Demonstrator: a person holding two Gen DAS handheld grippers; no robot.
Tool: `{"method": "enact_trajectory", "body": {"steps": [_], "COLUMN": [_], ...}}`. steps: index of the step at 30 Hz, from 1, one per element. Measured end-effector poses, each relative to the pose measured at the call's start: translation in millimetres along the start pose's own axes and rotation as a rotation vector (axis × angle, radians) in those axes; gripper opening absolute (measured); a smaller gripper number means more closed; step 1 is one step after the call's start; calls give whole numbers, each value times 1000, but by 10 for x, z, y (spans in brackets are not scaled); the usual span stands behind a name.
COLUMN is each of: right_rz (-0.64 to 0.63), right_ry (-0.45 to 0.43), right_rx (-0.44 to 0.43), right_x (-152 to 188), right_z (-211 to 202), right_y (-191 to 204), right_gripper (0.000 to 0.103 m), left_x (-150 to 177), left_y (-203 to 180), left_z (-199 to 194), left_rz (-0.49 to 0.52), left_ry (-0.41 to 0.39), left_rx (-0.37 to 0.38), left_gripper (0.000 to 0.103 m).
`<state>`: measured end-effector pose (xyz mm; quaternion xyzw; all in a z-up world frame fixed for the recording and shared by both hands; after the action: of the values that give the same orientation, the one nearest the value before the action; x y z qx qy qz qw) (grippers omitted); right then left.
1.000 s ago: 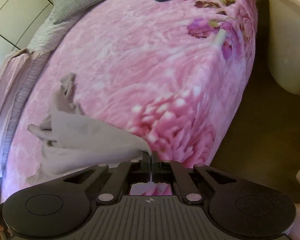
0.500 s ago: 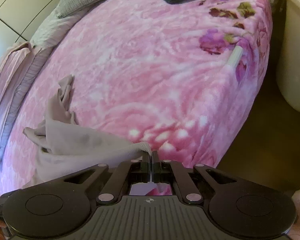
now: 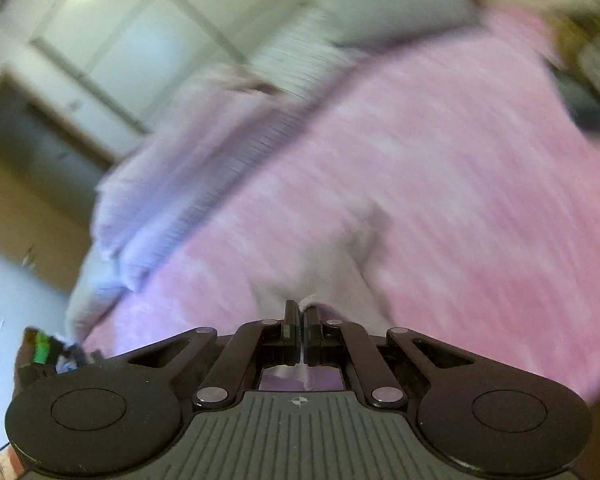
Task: Fold clothes
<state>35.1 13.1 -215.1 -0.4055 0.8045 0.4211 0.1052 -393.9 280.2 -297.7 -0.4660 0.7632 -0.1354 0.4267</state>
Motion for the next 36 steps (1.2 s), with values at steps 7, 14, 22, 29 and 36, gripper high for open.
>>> {"method": "enact_trajectory", "body": {"steps": [7,14,22,29,36], "right_rz": [-38,-20,-79,-58,1], "right_ry": [-141,-277,-153,163,442], "right_rx": [-150,-336,-333,-100,122], "right_x": [-1758,-2617,-1944,-550,794], "right_z": [893,989,1040,1617,1913], "right_y": [1087,1980,1766,630,-461], "right_gripper": [0,0,0,0,0], "left_x": [-1663,-2486,-1520,87,1671], "left_y": [-40,-448,-328,350,797], "left_z": [-467,-1247,-1525,-903,-414], "left_rz": [28,147,137,-90,-246], "left_ry": [-334,-584,-531,-244,50], "left_rx": [-57,-126,-264,-389,-496], "left_gripper": [2,2,2,2,3]}}
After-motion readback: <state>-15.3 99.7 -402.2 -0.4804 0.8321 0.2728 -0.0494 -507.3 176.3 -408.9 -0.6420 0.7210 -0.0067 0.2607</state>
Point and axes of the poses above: each gripper's, at about its wrist camera, not at the fingertips, and z roughly the way its jaws point, y to its left, x to its underside, the point moved 5 cm from there along z, roughly the way its jaws point, and after that the axes turned 1 degree about x, right-handed, at the moved point
